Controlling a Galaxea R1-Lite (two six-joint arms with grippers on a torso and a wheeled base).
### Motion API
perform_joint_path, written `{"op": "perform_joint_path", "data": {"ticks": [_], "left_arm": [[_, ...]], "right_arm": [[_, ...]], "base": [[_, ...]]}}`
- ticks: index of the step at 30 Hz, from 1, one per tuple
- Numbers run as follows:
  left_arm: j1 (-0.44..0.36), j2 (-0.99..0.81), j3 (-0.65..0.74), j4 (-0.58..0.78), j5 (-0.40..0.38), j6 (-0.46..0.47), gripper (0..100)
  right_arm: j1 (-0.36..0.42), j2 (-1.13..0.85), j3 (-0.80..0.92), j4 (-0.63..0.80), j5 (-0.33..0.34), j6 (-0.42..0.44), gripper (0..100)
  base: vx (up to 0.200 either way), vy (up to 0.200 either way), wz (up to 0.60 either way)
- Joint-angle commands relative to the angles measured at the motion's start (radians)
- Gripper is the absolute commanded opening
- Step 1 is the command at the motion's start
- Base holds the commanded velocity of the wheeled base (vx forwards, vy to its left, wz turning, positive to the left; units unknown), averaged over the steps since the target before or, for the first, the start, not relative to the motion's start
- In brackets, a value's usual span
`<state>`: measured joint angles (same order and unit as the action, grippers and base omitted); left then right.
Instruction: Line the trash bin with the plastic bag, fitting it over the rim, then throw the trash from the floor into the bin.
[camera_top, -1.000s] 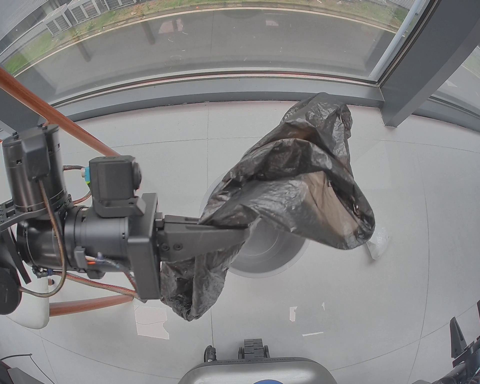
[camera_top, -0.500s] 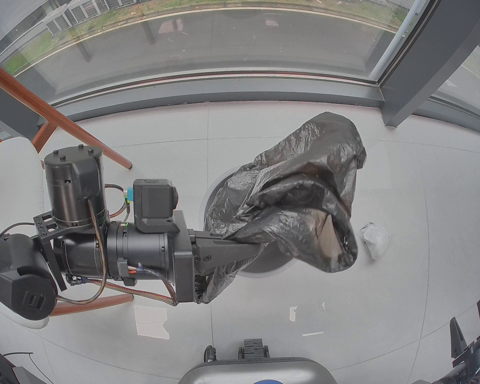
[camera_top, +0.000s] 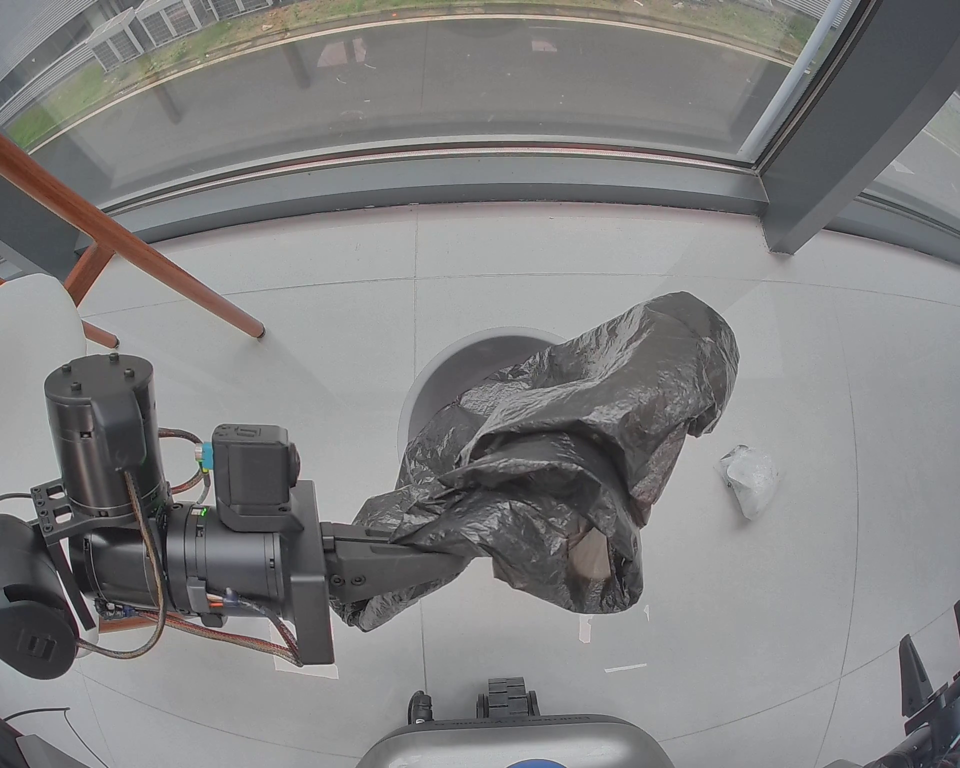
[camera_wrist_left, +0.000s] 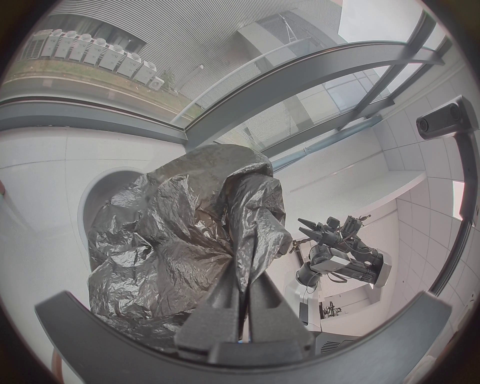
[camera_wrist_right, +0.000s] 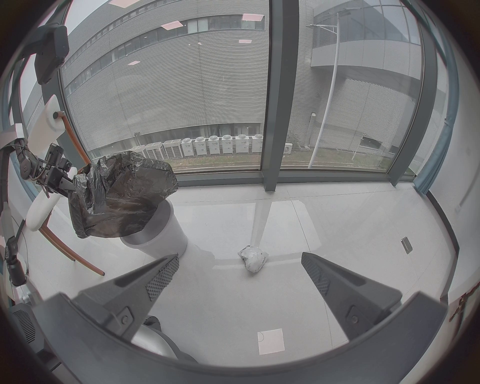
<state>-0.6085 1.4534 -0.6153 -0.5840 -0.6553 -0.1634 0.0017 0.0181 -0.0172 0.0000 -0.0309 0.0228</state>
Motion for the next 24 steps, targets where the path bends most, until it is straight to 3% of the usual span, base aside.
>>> {"op": "perform_joint_path", "data": {"ticks": [1,3,12,14,17,20,24], "left_arm": [[0.001,-0.024,0.005,-0.002,0.028,0.001,0],[-0.002,-0.022,0.012,-0.002,0.079,-0.001,0],[-0.004,-0.022,0.008,-0.002,0.086,-0.001,0],[-0.004,-0.024,0.009,-0.002,0.086,-0.001,0],[-0.005,-0.027,0.011,-0.003,0.085,0.001,0],[-0.005,-0.025,0.009,-0.008,0.08,0.001,0],[-0.008,-0.024,0.009,-0.008,0.086,0.002,0]], "right_arm": [[0.0,-0.018,0.017,0.0,0.0,0.0,100],[0.0,-0.018,0.017,0.0,0.0,0.0,100],[-0.005,-0.018,0.017,-0.002,-0.012,0.003,100],[-0.002,-0.017,-0.107,-0.063,0.006,0.016,100],[0.098,0.315,-0.276,-0.19,-0.018,0.048,100],[0.222,0.411,-0.371,-0.183,-0.063,0.144,100],[0.322,0.654,-0.42,-0.183,-0.055,0.23,100]], "base": [[0.0,0.0,0.0],[0.0,0.0,0.0],[0.0,0.0,0.0],[0.0,0.0,0.0],[0.0,0.0,0.0],[0.0,0.0,0.0],[0.0,0.0,0.0]]}}
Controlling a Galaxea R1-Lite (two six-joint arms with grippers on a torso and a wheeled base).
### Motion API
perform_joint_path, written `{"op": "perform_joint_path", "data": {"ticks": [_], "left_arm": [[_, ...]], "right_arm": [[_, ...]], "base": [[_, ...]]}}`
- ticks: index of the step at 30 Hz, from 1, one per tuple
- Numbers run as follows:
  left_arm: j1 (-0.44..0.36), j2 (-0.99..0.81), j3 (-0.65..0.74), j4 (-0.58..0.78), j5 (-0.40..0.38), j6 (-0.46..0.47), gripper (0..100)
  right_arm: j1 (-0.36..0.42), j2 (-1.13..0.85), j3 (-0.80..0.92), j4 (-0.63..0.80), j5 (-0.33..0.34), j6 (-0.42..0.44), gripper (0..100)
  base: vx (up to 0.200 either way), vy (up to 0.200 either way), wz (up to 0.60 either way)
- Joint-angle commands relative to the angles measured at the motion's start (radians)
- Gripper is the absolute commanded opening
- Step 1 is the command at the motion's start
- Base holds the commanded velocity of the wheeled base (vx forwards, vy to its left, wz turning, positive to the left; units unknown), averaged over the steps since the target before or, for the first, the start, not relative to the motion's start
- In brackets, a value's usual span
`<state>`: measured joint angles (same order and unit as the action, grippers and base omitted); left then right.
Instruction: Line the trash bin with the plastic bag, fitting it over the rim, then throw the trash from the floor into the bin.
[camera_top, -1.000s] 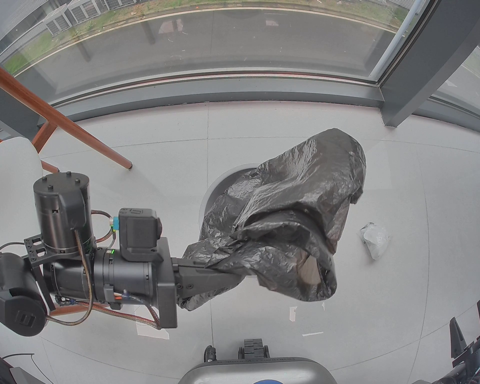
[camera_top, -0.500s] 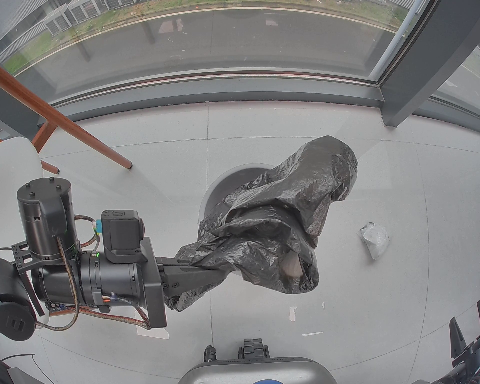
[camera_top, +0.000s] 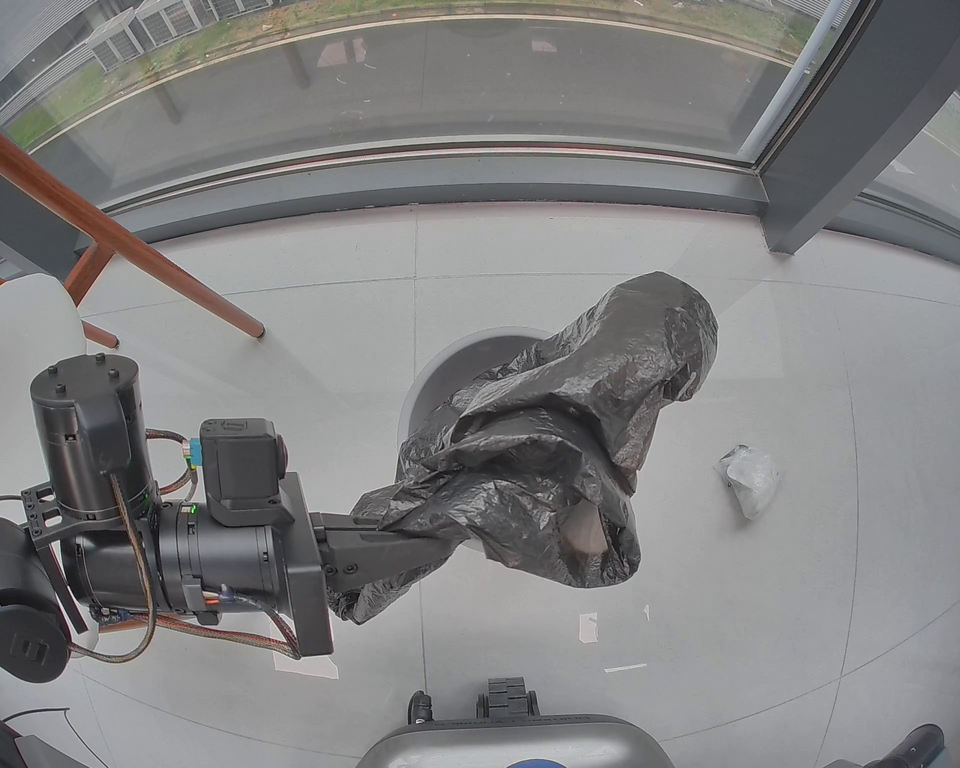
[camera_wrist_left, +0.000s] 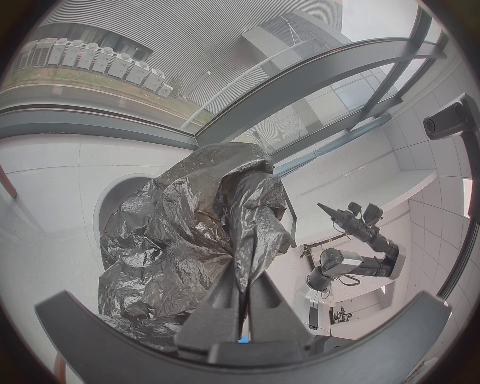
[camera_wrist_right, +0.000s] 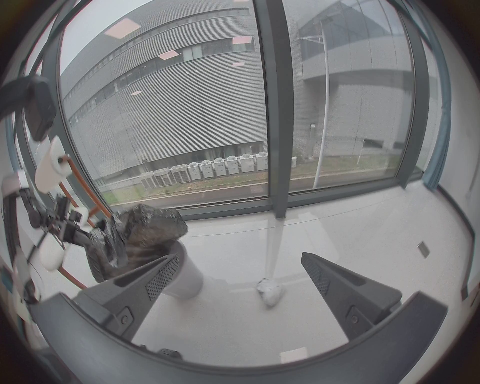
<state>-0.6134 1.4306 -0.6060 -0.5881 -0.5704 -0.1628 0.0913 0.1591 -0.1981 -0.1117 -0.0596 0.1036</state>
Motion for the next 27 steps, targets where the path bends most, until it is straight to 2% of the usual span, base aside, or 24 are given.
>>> {"op": "perform_joint_path", "data": {"ticks": [1,3,4,5,7,12,14,16,18,21,22,27], "left_arm": [[-0.002,-0.001,0.0,-0.002,0.003,0.0,0],[-0.002,-0.001,0.003,0.001,0.006,0.0,0],[-0.002,-0.003,0.005,0.001,0.014,0.0,0],[-0.002,-0.003,0.005,0.001,0.015,0.0,0],[-0.002,-0.003,0.003,0.001,0.018,0.0,0],[-0.002,-0.004,0.006,0.002,0.027,0.002,0],[-0.002,-0.004,0.006,0.002,0.04,0.002,0],[-0.002,-0.004,0.005,0.001,0.043,0.002,0],[-0.002,-0.003,0.003,0.001,0.043,0.002,0],[-0.003,-0.003,0.006,0.001,0.043,0.002,0],[-0.002,-0.001,0.005,0.001,0.043,0.002,0],[-0.003,-0.001,0.003,0.001,0.043,0.003,0]], "right_arm": [[0.242,0.545,-0.242,-0.074,-0.025,0.154,100],[0.248,0.585,-0.251,-0.077,-0.006,0.154,100],[0.248,0.639,-0.262,-0.077,0.041,0.157,100],[0.246,0.649,-0.264,-0.077,0.05,0.157,100],[0.228,0.723,-0.284,-0.079,0.119,0.159,100],[0.137,0.795,-0.345,-0.079,0.277,0.157,100],[0.068,0.82,-0.369,-0.077,0.34,0.156,100],[0.007,0.856,-0.374,-0.079,0.382,0.146,100],[-0.015,0.889,-0.376,-0.092,0.405,0.137,100],[-0.059,0.993,-0.376,-0.233,0.437,0.126,100],[-0.082,1.031,-0.379,-0.295,0.452,0.126,0],[-0.133,1.169,-0.379,-0.499,0.567,0.131,0]], "base": [[0.0,0.0,0.0],[0.0,0.0,0.0],[0.0,0.0,0.0],[0.0,0.0,0.0],[0.0,0.0,0.0],[0.0,0.0,0.0],[0.0,0.0,0.0],[0.0,0.0,0.0],[0.0,0.0,0.0],[0.0,0.0,0.0],[0.0,0.0,0.0],[0.0,0.0,0.0]]}}
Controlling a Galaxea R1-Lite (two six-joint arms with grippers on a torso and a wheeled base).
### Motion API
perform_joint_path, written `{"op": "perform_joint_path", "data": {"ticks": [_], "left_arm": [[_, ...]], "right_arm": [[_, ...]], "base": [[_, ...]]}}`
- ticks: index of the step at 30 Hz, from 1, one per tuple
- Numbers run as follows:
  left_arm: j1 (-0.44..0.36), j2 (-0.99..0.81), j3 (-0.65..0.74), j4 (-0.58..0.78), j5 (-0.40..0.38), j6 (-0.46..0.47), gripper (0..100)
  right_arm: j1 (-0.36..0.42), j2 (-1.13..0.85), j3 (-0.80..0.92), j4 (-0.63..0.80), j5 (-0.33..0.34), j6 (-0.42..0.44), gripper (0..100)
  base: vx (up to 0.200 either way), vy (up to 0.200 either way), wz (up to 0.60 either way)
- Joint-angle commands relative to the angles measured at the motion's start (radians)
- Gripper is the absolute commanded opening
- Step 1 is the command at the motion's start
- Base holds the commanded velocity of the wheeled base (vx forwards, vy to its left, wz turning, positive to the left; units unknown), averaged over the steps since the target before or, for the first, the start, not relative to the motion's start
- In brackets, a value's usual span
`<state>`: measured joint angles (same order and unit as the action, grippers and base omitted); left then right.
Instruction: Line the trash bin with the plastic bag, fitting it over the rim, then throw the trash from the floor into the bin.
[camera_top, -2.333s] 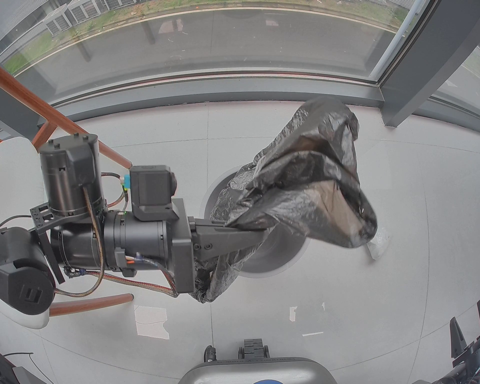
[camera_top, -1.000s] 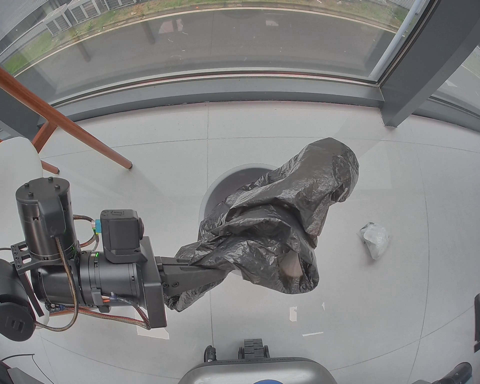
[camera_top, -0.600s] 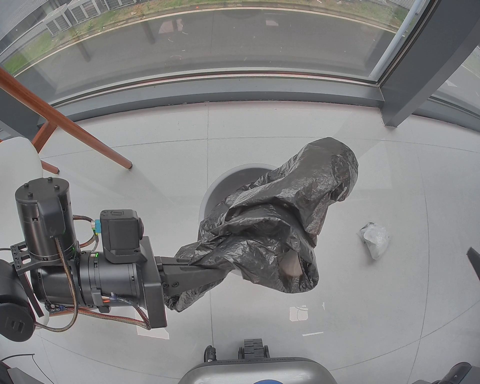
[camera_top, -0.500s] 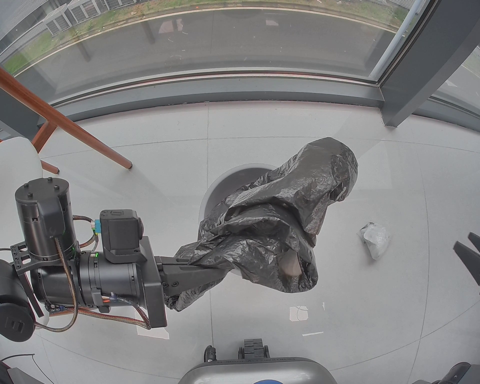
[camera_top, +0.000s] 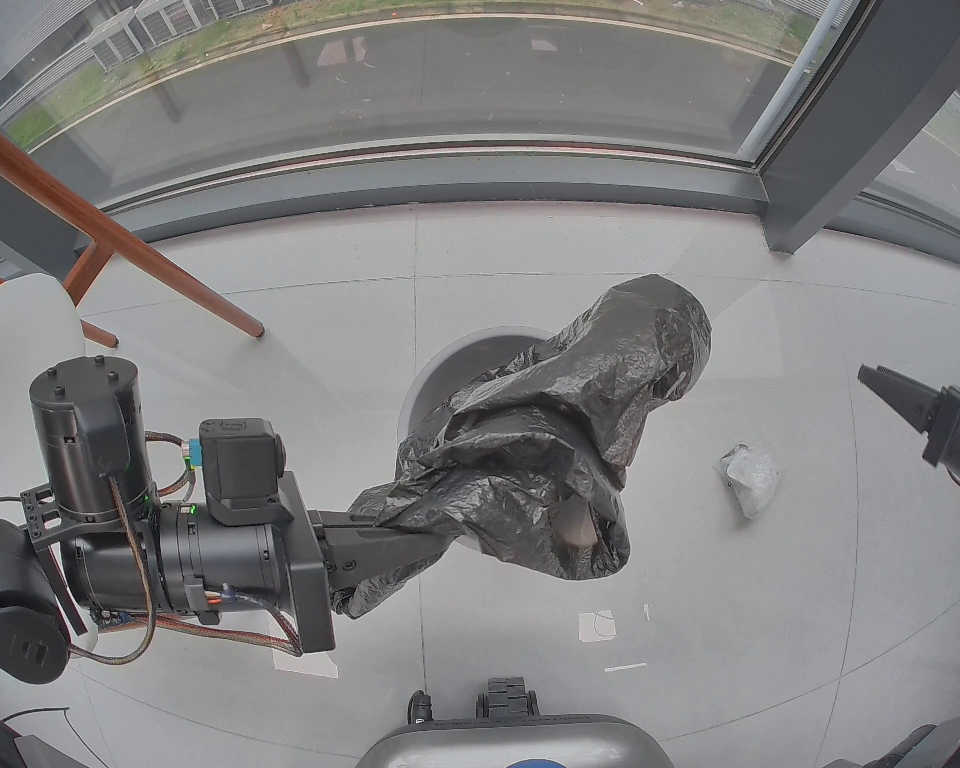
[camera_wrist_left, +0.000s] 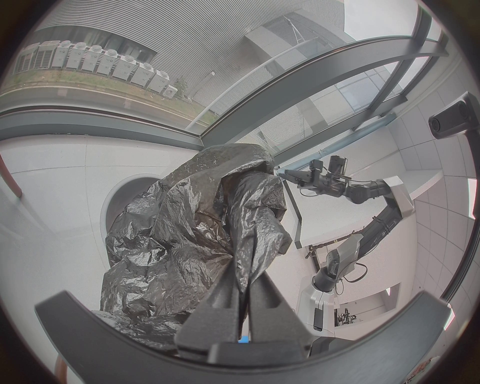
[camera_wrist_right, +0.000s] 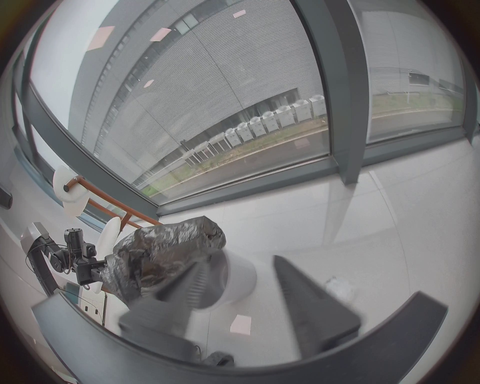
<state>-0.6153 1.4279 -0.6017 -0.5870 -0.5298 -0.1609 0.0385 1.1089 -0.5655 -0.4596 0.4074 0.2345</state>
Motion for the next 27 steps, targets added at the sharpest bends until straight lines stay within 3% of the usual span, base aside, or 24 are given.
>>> {"op": "perform_joint_path", "data": {"ticks": [1,12,20,25,27], "left_arm": [[-0.001,0.002,-0.001,0.0,0.002,0.001,0],[-0.001,-0.001,0.008,0.0,0.004,0.001,0],[-0.001,0.0,0.008,0.0,0.007,0.0,0],[0.0,0.005,0.003,0.0,0.017,0.0,0],[0.0,0.008,0.007,0.001,0.039,0.0,0]], "right_arm": [[-0.08,0.243,-0.013,-0.168,0.113,0.0,0],[0.073,0.381,-0.063,-0.189,0.097,-0.001,0],[0.258,0.516,-0.247,-0.191,0.013,0.006,0],[0.348,0.534,-0.257,-0.188,-0.033,0.006,0],[0.425,0.555,-0.238,-0.192,-0.07,0.006,0]], "base": [[0.0,0.0,0.0],[0.0,0.0,0.0],[0.0,0.0,0.0],[0.0,0.0,0.0],[0.0,0.0,0.0]]}}
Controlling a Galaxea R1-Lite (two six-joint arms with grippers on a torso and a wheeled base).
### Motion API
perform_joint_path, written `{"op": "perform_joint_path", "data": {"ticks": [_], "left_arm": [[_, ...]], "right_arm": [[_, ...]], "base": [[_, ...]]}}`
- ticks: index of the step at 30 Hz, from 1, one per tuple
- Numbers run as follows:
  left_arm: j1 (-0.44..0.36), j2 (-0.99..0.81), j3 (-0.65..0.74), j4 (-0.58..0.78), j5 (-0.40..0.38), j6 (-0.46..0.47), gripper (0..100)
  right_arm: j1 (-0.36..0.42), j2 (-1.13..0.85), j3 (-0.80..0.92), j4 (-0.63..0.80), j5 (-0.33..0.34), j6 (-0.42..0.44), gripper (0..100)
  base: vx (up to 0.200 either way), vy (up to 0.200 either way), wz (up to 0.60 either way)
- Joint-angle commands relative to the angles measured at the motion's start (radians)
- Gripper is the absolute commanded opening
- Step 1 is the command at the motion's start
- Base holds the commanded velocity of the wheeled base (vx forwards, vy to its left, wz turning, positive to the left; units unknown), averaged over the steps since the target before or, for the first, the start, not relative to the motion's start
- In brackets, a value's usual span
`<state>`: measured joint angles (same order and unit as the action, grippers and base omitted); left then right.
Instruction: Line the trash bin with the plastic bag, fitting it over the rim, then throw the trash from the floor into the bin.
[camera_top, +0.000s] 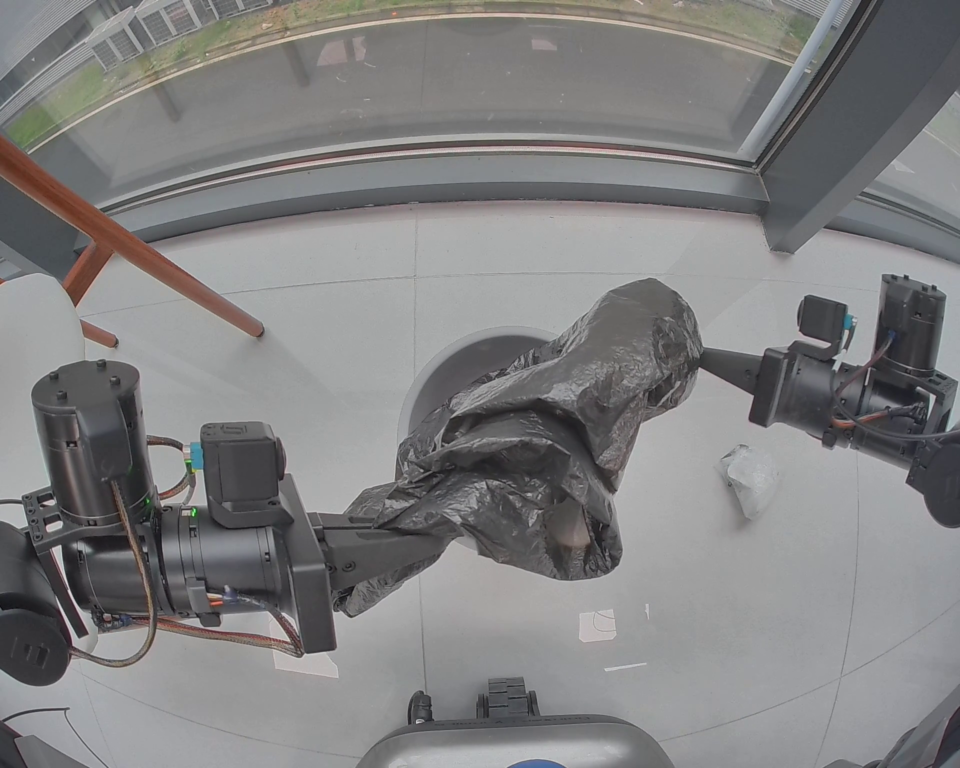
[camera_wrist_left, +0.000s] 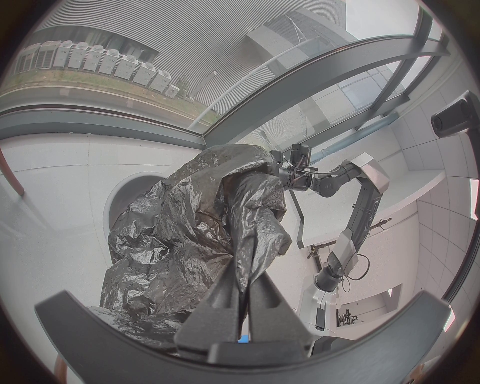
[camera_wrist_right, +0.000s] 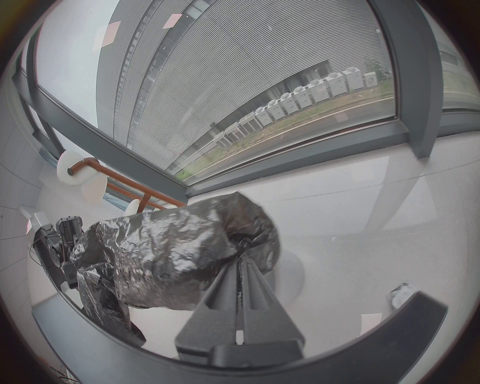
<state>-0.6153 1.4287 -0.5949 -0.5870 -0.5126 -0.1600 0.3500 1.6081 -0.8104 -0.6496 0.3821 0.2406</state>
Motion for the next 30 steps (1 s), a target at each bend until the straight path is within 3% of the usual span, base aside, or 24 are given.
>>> {"op": "perform_joint_path", "data": {"ticks": [1,5,11,30], "left_arm": [[0.0,0.007,0.0,0.001,0.022,-0.001,0],[0.0,0.007,0.0,0.001,0.022,-0.001,0],[0.0,0.009,0.0,0.001,0.023,-0.001,0],[0.002,0.099,-0.079,0.006,0.075,-0.001,0]], "right_arm": [[0.136,0.069,0.007,-0.004,-0.054,0.0,0],[0.208,0.119,0.002,-0.013,-0.066,0.002,0],[0.271,0.276,-0.021,-0.153,-0.071,0.0,0],[0.274,0.451,-0.125,-0.14,-0.075,0.0,0]], "base": [[0.0,0.0,0.0],[0.0,0.0,0.0],[0.0,0.0,0.0],[0.0,0.0,0.0]]}}
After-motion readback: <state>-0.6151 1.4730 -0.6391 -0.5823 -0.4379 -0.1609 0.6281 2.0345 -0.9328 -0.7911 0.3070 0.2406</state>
